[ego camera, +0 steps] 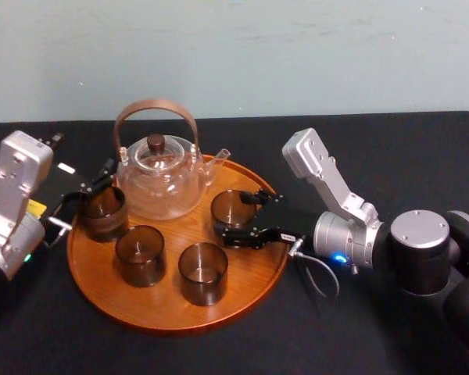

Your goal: Pick up the glass from the table and place it on the tray.

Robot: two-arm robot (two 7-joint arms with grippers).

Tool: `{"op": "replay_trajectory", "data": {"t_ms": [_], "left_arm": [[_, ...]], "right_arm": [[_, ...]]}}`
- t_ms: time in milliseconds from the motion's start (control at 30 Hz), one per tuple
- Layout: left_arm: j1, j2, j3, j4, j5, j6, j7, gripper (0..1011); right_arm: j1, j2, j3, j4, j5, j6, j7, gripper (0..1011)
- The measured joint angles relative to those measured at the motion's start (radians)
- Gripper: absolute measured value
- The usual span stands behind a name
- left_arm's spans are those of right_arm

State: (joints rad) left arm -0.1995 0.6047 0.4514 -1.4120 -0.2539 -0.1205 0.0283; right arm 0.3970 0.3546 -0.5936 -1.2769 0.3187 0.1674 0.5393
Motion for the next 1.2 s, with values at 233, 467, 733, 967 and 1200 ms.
{"op": "replay_trajectory", "data": {"t_ms": [233,467,733,967,1200], "left_arm": [[0.000,0.000,0.000,0.000,0.000,0.000,0.000,1001],[0.000,0.000,0.000,0.000,0.000,0.000,0.000,1001],[0.000,0.000,0.000,0.000,0.000,0.000,0.000,1001],[0.000,0.000,0.000,0.000,0.000,0.000,0.000,1001],[0.000,0.000,0.000,0.000,0.000,0.000,0.000,1001]], "right_arm": [[0.000,0.000,0.000,0.000,0.000,-0.001,0.001,904],[0.000,0.000,0.000,0.000,0.001,-0.002,0.004,985],[0.000,0.000,-0.001,0.000,0.001,-0.003,0.005,1002],[-0.009,0.004,0.010,-0.014,0.007,-0.029,0.009,1002],[-0.030,0.026,0.023,-0.083,0.005,-0.053,0.005,1002]]}}
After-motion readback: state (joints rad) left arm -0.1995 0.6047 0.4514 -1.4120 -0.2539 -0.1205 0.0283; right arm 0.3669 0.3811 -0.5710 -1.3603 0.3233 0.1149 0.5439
